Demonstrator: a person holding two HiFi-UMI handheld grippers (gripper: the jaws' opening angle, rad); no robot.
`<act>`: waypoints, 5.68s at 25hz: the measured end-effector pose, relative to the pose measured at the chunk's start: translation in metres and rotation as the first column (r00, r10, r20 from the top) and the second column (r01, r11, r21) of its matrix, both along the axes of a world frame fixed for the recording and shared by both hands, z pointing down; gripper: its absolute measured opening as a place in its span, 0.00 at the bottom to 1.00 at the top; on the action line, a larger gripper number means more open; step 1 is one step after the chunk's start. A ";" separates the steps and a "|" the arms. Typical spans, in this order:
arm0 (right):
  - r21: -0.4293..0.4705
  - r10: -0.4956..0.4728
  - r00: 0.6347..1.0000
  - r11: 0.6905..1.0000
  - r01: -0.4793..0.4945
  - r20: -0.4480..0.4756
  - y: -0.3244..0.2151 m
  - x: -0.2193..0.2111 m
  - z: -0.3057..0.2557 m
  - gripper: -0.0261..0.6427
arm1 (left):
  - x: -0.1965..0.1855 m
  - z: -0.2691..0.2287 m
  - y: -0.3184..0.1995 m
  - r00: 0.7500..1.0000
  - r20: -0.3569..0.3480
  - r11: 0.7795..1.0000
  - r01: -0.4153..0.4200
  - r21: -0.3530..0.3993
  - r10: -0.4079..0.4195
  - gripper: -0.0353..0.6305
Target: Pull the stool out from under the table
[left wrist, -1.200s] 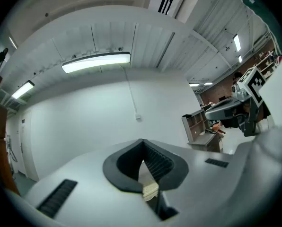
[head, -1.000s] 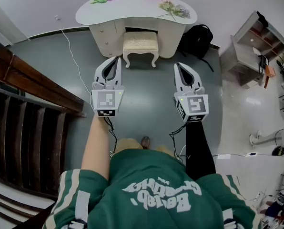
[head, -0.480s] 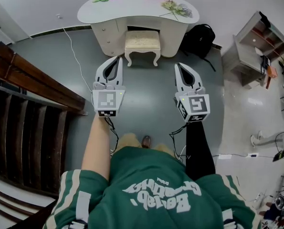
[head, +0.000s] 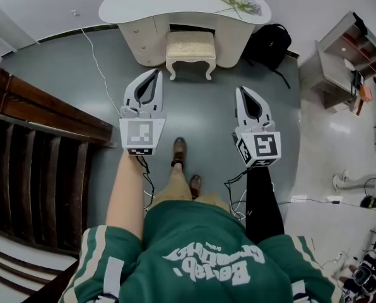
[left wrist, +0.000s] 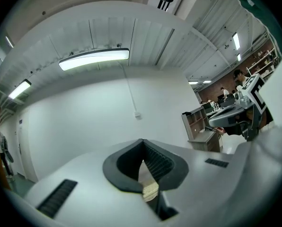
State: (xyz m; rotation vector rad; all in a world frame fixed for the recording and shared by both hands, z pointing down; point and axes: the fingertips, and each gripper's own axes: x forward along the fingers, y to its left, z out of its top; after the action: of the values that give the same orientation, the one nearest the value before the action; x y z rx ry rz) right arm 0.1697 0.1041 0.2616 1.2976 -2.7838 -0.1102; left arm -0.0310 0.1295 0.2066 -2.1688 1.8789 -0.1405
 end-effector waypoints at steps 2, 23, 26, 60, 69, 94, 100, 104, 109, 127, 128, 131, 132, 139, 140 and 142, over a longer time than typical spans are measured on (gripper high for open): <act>-0.006 0.004 1.000 1.000 -0.004 -0.011 -0.013 -0.004 0.005 0.05 | -0.006 0.004 -0.016 1.000 -0.008 1.000 0.001 -0.004 -0.001 0.08; -0.025 0.037 0.995 0.999 -0.040 -0.092 -0.212 -0.091 0.004 0.05 | -0.098 0.027 -0.225 0.997 -0.060 0.997 -0.053 -0.062 0.049 0.08; -0.035 0.045 0.995 0.998 -0.048 -0.090 -0.229 -0.103 0.010 0.05 | -0.107 0.035 -0.243 0.996 -0.059 0.994 -0.069 -0.079 0.065 0.08; -0.305 -0.138 0.981 0.948 0.091 -0.136 -0.487 -0.132 0.234 0.18 | -0.131 0.230 -0.493 0.999 -0.021 0.964 0.035 -0.264 -0.042 0.08; -0.363 -0.104 0.967 0.932 0.012 -0.234 -0.506 -0.155 0.335 0.37 | -0.161 0.337 -0.532 0.998 -0.045 0.948 -0.060 -0.313 0.048 0.30; -0.418 -0.002 0.941 0.896 -0.149 -0.339 -0.489 -0.106 0.566 0.54 | -0.189 0.580 -0.477 0.995 -0.086 0.860 -0.084 -0.502 0.047 0.44; -0.445 -0.020 0.935 0.883 -0.149 -0.354 -0.494 -0.095 0.627 0.58 | -0.190 0.640 -0.470 0.996 -0.088 0.834 -0.062 -0.549 0.016 0.47; -0.444 -0.002 0.937 0.881 -0.163 -0.349 -0.506 -0.090 0.651 0.58 | -0.193 0.666 -0.473 0.997 -0.083 0.826 -0.042 -0.563 -0.005 0.47; -0.455 -0.019 0.941 0.879 -0.146 -0.339 -0.524 -0.096 0.678 0.58 | -0.192 0.700 -0.485 0.996 -0.088 0.801 -0.070 -0.595 0.022 0.51; -0.535 -0.169 0.890 0.840 -0.095 -0.424 -0.469 -0.095 0.684 0.45 | -0.184 0.713 -0.431 0.986 -0.167 0.675 -0.125 -0.727 0.003 0.48; -0.543 -0.174 0.886 0.834 -0.100 -0.430 -0.459 -0.092 0.685 0.45 | -0.181 0.715 -0.421 0.987 -0.164 0.665 -0.123 -0.737 0.002 0.48; -0.572 -0.196 0.875 0.813 -0.108 -0.444 -0.429 -0.084 0.688 0.44 | -0.174 0.720 -0.389 0.988 -0.156 0.629 -0.122 -0.768 0.001 0.47; -0.580 -0.202 0.872 0.807 -0.110 -0.446 -0.420 -0.082 0.688 0.44 | -0.172 0.721 -0.379 0.988 -0.154 0.620 -0.121 -0.775 0.000 0.47; -0.614 -0.224 0.859 0.780 -0.125 -0.460 -0.356 -0.064 0.687 0.44 | -0.154 0.722 -0.311 0.990 -0.142 0.569 -0.108 -0.815 -0.015 0.47; -0.619 -0.228 0.857 0.775 -0.127 -0.462 -0.344 -0.061 0.687 0.44 | -0.151 0.722 -0.300 0.990 -0.141 0.565 -0.107 -0.818 -0.018 0.47; -0.626 -0.230 0.853 0.767 -0.137 -0.469 -0.322 -0.054 0.688 0.44 | -0.146 0.722 -0.278 0.990 -0.137 0.556 -0.104 -0.825 -0.019 0.47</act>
State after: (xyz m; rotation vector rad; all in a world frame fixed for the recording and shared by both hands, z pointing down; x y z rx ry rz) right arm 0.1156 -0.2176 0.9500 0.8413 -2.0796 0.4034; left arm -0.1768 -0.1488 0.9287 -2.8473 2.0700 -1.1382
